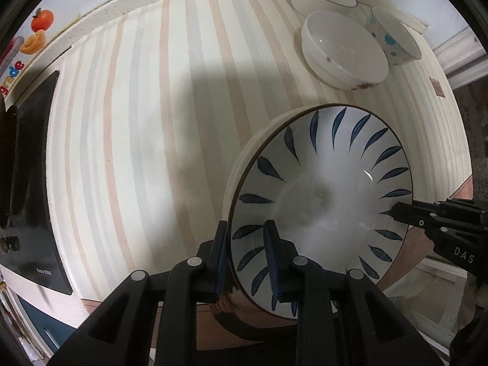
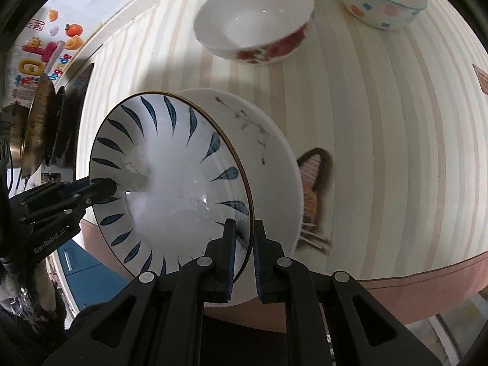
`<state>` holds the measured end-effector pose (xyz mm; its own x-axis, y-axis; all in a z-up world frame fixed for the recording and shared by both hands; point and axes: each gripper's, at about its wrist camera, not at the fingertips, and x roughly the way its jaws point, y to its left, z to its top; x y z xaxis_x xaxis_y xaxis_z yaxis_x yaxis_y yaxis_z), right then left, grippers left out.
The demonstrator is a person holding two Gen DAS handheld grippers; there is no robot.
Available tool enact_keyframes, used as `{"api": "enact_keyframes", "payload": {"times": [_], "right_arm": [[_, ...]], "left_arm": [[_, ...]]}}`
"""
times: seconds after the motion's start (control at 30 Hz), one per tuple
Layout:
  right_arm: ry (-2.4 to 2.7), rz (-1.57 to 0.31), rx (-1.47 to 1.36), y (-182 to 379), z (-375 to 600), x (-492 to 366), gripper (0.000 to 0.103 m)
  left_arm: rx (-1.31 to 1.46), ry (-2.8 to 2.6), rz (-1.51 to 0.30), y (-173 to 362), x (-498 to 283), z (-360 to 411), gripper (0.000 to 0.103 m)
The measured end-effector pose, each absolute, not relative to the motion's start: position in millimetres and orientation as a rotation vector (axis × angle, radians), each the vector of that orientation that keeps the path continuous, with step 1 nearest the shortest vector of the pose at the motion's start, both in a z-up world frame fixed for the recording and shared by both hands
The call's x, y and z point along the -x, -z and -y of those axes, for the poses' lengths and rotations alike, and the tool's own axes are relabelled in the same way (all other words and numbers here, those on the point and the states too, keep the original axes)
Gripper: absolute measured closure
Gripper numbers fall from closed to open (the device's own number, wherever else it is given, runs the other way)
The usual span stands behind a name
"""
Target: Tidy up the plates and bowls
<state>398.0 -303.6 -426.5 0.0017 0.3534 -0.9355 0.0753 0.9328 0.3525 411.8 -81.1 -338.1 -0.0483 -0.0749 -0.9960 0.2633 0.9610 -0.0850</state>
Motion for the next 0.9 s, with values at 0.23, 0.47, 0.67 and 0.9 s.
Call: {"api": "enact_keyframes", "payload": {"times": [0.23,0.47,0.67,0.9], "right_arm": [[-0.213,-1.574,-0.342,431,312,-406,0.091],[-0.214,-1.588,-0.339,437,314,-410,0.091],[-0.213,-1.587,-0.352,438,317,-413,0.088],[-0.177,-1.585,-0.364,431,315,-409,0.088]], "left_arm": [[-0.169,0.27,-1.604,348,-409,91,0.083],[-0.174,0.259,-1.601,351,-407,97,0.083],[-0.135,0.243,-1.605,353,-405,91,0.083],[-0.127,0.197,-1.587,342,-403,81,0.083]]}}
